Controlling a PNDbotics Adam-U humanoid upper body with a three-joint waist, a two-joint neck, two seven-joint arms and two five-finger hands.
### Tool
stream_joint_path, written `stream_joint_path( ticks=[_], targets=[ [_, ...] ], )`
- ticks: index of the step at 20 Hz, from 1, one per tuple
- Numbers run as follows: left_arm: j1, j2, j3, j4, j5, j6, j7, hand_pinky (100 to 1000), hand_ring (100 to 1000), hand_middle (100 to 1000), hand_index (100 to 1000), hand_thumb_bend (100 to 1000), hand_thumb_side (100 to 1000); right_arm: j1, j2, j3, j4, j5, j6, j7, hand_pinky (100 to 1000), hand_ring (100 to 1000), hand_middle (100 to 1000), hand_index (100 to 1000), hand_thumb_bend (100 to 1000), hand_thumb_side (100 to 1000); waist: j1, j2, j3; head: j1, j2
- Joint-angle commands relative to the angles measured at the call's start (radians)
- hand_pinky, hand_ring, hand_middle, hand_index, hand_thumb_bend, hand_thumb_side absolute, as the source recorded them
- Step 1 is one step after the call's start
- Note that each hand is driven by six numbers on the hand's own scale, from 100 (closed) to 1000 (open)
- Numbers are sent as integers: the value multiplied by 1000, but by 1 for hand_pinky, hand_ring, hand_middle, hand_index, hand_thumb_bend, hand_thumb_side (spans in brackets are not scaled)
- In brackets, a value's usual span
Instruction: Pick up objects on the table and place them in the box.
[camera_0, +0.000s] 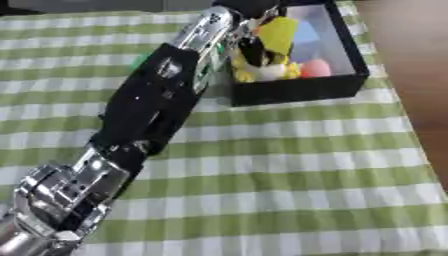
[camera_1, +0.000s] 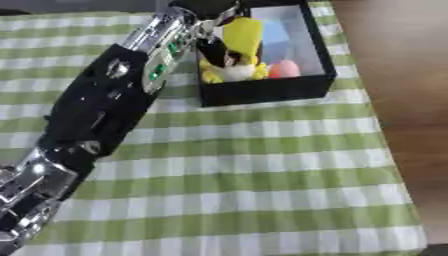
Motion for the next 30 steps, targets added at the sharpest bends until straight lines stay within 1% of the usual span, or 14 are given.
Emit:
stream_joint_path(
  ticks=[1, 2, 3, 4, 5, 6, 7, 11, 13, 18, 20, 23, 25, 30],
  targets=[
    [-15, 2, -4, -8, -4, -9, -28, 843, 825, 792, 834, 490, 100, -10, -18, -8, -17, -5, 1, 1, 921, 731, 598, 777, 100, 267, -5, 0, -1, -3, -11],
    [-16, 3, -5, -10, -6, -14, -36, 875, 863, 832, 868, 544, 150, -9, -18, -8, -17, -4, 1, 2, 921, 731, 598, 777, 100, 268, -5, 0, 0, -4, -11],
    [-17, 5, -3, -16, -9, -16, -40, 900, 893, 863, 901, 591, 335, -8, -18, -8, -17, -4, 2, 2, 922, 731, 598, 777, 100, 267, -5, 0, 0, -5, -11],
    [-18, 7, 0, -23, -12, -15, -39, 901, 897, 864, 903, 656, 338, -7, -18, -8, -17, -4, 2, 1, 922, 731, 598, 777, 100, 270, -5, -1, 1, -5, -11],
    [-20, 9, 3, -29, -16, -12, -36, 914, 910, 875, 904, 704, 475, -7, -18, -8, -17, -4, 3, 1, 921, 731, 598, 777, 100, 271, -5, -1, 1, -6, -11],
    [-21, 10, 5, -34, -19, -7, -33, 920, 914, 878, 906, 729, 536, -7, -18, -7, -17, -4, 4, 1, 921, 731, 598, 777, 100, 271, -5, -1, 1, -6, -11],
    [-21, 11, 7, -38, -22, -2, -31, 923, 916, 880, 908, 739, 562, -7, -18, -7, -17, -5, 4, 1, 921, 731, 598, 777, 100, 271, -5, -2, 1, -6, -11],
    [-20, 13, 12, -44, -21, 8, -32, 929, 919, 883, 915, 756, 588, -5, -18, -7, -17, -5, 5, 2, 922, 730, 598, 776, 100, 274, -6, -3, 1, -7, -11],
    [-21, 14, 16, -49, -8, 9, -37, 932, 920, 884, 919, 791, 655, -5, -18, -7, -17, -5, 6, 1, 922, 730, 598, 776, 100, 275, -6, -3, 2, -8, -10],
    [-18, 20, 16, -73, 22, 11, -37, 929, 916, 880, 918, 795, 656, -4, -19, -6, -17, -6, 6, 2, 921, 730, 598, 776, 100, 274, -7, -5, 7, -11, -10],
    [-17, 26, 17, -86, 36, 13, -34, 923, 910, 874, 914, 774, 640, -3, -20, -6, -17, -6, 6, 2, 921, 730, 598, 776, 100, 273, -8, -6, 10, -13, -10],
    [-13, 40, 25, -115, 73, 23, -24, 911, 899, 864, 909, 686, 588, -2, -22, -6, -17, -5, 6, 1, 921, 730, 598, 776, 100, 270, -8, -9, 14, -17, -7],
    [-10, 63, 35, -155, 131, 35, -14, 900, 888, 855, 907, 647, 554, 1, -25, -8, -17, -5, 5, -1, 921, 730, 599, 776, 100, 268, -6, -12, 20, -24, -3],
    [-21, 168, 69, -267, 259, 87, -6, 887, 879, 844, 895, 623, 525, 2, -24, -15, -17, -8, 2, -8, 921, 730, 600, 776, 100, 258, 3, -21, 38, -49, 7]
  ],
)
